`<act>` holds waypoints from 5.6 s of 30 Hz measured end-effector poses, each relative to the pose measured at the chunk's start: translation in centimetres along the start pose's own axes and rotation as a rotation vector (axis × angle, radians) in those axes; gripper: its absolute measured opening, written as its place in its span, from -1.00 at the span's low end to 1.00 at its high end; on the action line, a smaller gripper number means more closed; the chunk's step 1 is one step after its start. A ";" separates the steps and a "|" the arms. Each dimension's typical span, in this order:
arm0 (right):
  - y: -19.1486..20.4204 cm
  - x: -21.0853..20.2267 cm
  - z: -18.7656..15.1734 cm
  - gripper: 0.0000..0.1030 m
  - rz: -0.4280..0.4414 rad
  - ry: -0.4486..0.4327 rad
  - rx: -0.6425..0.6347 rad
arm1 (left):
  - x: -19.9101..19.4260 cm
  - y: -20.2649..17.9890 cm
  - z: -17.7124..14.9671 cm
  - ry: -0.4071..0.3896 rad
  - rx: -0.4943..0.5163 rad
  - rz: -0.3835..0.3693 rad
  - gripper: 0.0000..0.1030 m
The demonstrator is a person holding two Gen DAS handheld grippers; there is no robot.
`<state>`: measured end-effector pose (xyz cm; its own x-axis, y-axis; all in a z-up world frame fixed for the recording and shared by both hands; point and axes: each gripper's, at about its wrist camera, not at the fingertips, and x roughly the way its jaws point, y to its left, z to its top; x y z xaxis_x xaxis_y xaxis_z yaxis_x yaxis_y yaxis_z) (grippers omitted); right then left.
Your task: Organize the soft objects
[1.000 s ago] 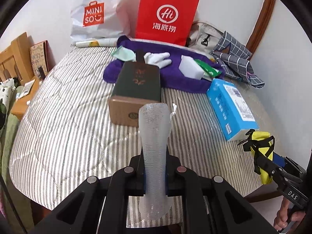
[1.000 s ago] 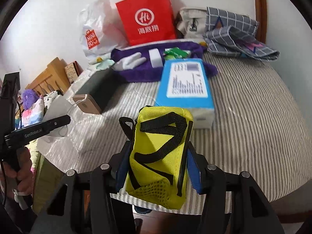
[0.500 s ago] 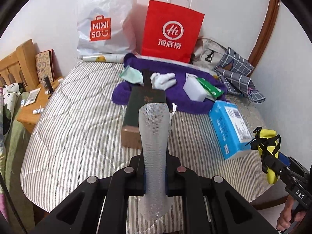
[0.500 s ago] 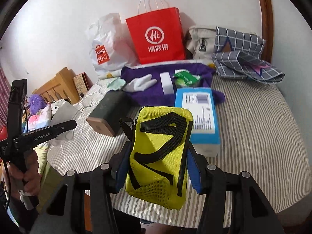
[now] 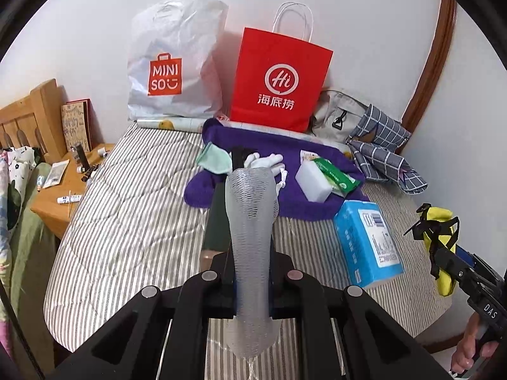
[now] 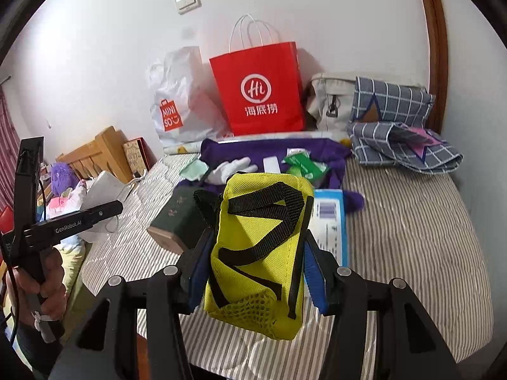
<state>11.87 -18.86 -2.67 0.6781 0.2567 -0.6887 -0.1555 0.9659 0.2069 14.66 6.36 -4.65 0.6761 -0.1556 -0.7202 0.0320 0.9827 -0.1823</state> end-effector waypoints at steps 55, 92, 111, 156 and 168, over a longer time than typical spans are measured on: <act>-6.1 11.2 11.1 0.02 -0.046 -0.035 0.021 | 9.0 -2.6 10.5 -0.001 0.064 0.039 -0.77; -6.6 24.2 15.3 0.02 0.036 0.125 -0.027 | 21.7 -2.3 13.8 0.167 0.062 -0.016 -0.77; -6.6 28.9 14.1 0.03 0.053 0.263 -0.032 | 26.0 -2.7 13.8 0.220 0.076 -0.058 -0.77; -4.8 23.3 13.0 0.66 -0.080 0.212 -0.007 | 22.3 -2.3 12.3 0.263 0.067 -0.082 0.39; -2.9 16.9 10.5 0.66 -0.106 0.194 -0.001 | 15.2 -1.9 9.9 0.200 0.045 -0.070 0.52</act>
<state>31.36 -17.63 -7.63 0.5400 0.1552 -0.8273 -0.0915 0.9879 0.1256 32.14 3.16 -8.61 0.5118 -0.2357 -0.8261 0.1090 0.9717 -0.2097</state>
